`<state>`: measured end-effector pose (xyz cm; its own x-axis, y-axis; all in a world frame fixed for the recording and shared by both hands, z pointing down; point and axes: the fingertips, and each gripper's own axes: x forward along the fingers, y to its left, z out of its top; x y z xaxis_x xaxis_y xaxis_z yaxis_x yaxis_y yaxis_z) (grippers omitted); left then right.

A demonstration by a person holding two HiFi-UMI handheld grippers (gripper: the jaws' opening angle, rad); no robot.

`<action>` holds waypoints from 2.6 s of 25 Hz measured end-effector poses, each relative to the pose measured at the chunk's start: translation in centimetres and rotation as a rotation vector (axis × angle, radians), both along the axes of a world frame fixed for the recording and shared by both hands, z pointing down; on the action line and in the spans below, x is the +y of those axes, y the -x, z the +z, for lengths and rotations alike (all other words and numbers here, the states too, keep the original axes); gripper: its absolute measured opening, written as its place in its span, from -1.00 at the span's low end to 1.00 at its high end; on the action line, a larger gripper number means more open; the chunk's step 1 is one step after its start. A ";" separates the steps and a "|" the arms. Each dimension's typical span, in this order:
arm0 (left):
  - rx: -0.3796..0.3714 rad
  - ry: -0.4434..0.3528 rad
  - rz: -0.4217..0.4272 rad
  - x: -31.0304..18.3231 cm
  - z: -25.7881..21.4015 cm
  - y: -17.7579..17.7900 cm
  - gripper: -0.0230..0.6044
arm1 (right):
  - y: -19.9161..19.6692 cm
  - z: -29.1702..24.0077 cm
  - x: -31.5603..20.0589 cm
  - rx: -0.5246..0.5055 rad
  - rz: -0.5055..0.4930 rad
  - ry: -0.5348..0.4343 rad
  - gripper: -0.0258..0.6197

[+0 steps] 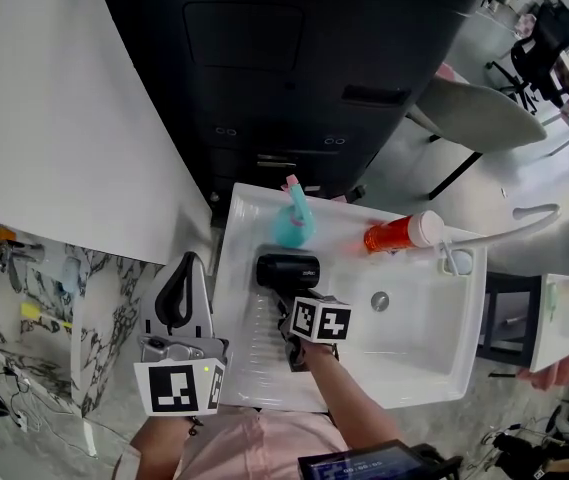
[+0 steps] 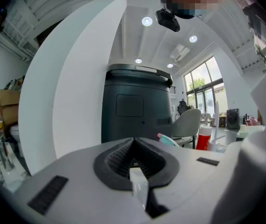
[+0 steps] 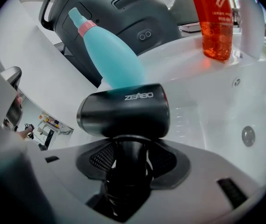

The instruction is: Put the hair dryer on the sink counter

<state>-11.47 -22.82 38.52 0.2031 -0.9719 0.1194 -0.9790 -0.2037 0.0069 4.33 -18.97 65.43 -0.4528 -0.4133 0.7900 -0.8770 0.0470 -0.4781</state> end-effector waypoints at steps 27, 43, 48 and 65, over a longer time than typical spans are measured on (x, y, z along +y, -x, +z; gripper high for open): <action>0.018 -0.003 0.026 0.8 -0.5 1.2 -0.89 | 1.9 -0.2 0.4 0.004 -0.117 0.069 0.38; 0.033 -0.096 0.068 2.7 -5.1 0.5 -0.89 | 1.6 -10.5 1.5 -0.018 -0.090 -0.173 0.33; 0.034 -0.178 0.105 3.7 -9.4 -0.9 -0.89 | 2.0 -22.7 -0.1 -0.042 -0.048 -0.551 -0.17; 0.035 -0.388 0.164 6.7 -18.6 -2.2 -0.89 | 1.7 -40.5 3.1 0.232 -0.003 -1.186 -0.92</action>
